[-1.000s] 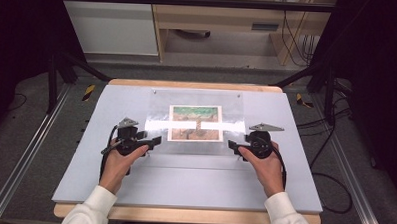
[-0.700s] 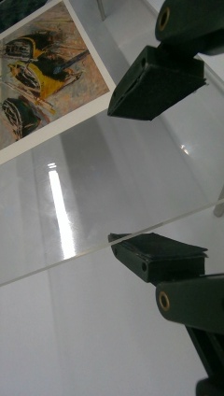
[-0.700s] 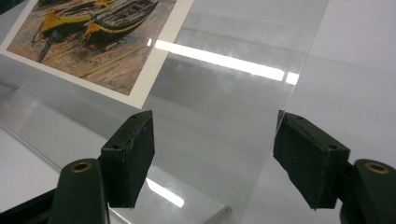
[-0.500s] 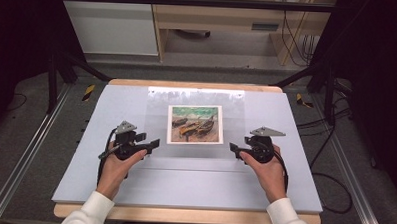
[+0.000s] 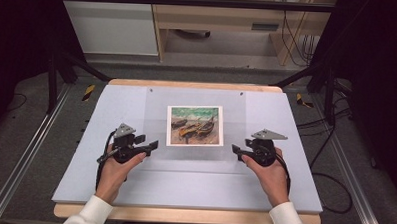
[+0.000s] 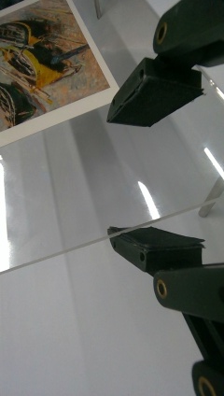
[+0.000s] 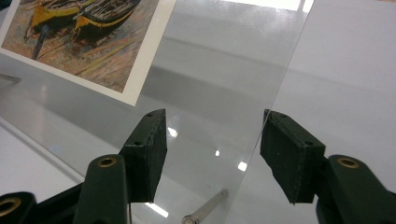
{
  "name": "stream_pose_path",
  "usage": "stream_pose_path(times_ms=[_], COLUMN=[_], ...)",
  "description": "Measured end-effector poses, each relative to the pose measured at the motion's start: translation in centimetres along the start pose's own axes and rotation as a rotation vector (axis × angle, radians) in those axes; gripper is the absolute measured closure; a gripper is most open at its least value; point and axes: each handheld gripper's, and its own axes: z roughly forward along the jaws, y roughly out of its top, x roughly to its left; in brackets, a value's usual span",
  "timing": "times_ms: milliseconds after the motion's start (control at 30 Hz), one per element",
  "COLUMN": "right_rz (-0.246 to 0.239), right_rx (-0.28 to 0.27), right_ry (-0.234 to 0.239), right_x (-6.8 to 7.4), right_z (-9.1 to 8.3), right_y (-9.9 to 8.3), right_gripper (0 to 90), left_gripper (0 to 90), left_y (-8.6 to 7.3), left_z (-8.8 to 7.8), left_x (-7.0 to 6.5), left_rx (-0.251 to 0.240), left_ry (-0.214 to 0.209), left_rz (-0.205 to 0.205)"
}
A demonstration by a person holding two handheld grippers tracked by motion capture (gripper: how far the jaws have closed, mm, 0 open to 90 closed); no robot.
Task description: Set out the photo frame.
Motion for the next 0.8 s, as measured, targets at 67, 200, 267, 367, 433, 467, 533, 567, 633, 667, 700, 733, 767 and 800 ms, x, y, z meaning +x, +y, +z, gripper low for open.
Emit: stream_pose_path(times_ms=[67,200,267,367,433,467,533,567,633,667,700,733,767,800], right_rz=[-0.006,-0.006,-0.009,-0.015,-0.022,-0.020,-0.023,-0.023,-0.018,-0.018,-0.017,-0.014,-0.016,-0.016], right_rx=[0.000,-0.003,-0.004,-0.003,-0.002,-0.003,-0.003,-0.004,-0.004,-0.004,-0.003,-0.003,-0.003,-0.003], right_ry=[-0.007,-0.014,-0.017,-0.023,-0.025,-0.026,-0.025,-0.024,-0.025,-0.025,-0.025,-0.024,-0.028,-0.028], right_x=[0.1,0.3,0.3,0.5,0.5,0.5,0.5,0.5,0.6,0.6,0.5,0.6,0.6,0.6], right_z=[-0.1,-0.4,-0.5,-0.8,-0.8,-0.9,-0.9,-1.0,-1.1,-1.1,-1.1,-1.1,-1.2,-1.2], right_y=[-0.1,-0.3,-0.4,-0.5,-0.5,-0.6,-0.6,-0.6,-0.7,-0.7,-0.7,-0.7,-0.7,-0.7], right_gripper=[43.0,45.3,45.9,47.3,47.8,48.3,49.1,49.6,50.4,50.4,50.9,51.1,51.6,51.6], left_gripper=[37.7,39.2,39.5,41.5,42.1,42.2,43.1,43.6,44.1,44.2,44.2,44.5,44.9,45.1], left_y=[0.0,-0.2,-0.2,-0.5,-0.5,-0.5,-0.5,-0.5,-0.6,-0.6,-0.6,-0.6,-0.6,-0.6], left_z=[-0.1,-0.4,-0.5,-0.7,-0.8,-0.8,-0.8,-0.9,-1.0,-1.0,-1.0,-1.0,-1.1,-1.1], left_x=[-0.1,-0.2,-0.3,-0.3,-0.4,-0.4,-0.4,-0.4,-0.5,-0.5,-0.5,-0.5,-0.5,-0.5], left_rx=[0.003,-0.001,-0.002,-0.008,-0.009,-0.009,-0.012,-0.012,-0.010,-0.010,-0.010,-0.011,-0.008,-0.008], left_ry=[0.001,0.007,0.008,0.011,0.013,0.013,0.013,0.013,0.018,0.018,0.018,0.018,0.019,0.019], left_rz=[0.005,0.012,0.013,0.010,0.007,0.007,-0.001,-0.007,-0.006,-0.006,-0.009,-0.010,-0.006,-0.006])
